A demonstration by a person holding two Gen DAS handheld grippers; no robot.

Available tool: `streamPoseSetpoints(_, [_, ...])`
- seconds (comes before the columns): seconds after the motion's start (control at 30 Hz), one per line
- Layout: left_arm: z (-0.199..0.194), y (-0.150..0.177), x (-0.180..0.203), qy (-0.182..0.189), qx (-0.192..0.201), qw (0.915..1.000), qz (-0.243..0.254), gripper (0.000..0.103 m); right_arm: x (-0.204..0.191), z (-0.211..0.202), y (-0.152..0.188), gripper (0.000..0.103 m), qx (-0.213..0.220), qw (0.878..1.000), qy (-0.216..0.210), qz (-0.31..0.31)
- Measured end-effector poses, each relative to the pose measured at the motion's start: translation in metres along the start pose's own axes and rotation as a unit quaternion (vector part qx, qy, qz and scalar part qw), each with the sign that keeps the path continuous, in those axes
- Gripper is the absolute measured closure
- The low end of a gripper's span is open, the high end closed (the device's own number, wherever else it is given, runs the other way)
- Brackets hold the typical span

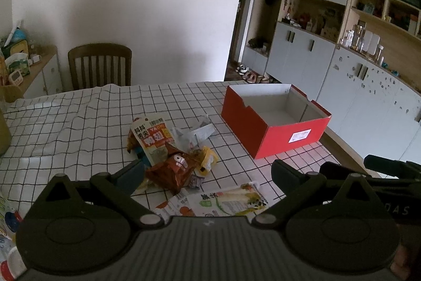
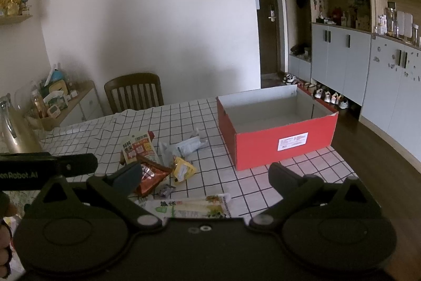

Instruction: Organize snacks

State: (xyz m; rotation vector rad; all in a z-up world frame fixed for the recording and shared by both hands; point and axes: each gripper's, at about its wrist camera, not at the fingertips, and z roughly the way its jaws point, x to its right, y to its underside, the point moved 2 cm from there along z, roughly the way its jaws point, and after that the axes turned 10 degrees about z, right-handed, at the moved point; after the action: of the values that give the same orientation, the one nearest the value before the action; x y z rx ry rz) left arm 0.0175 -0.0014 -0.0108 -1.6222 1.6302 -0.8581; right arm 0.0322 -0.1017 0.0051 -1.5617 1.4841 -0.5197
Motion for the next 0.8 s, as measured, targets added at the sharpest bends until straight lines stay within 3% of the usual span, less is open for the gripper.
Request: streamPoseSetpoints(0.8, [0.0026,0.0043,-0.0035,0.012,-0.022,0.9996,-0.008,0.000,0.0012,0.0013,0.0063,0.001,-0.014,1.000,0.014,0.010])
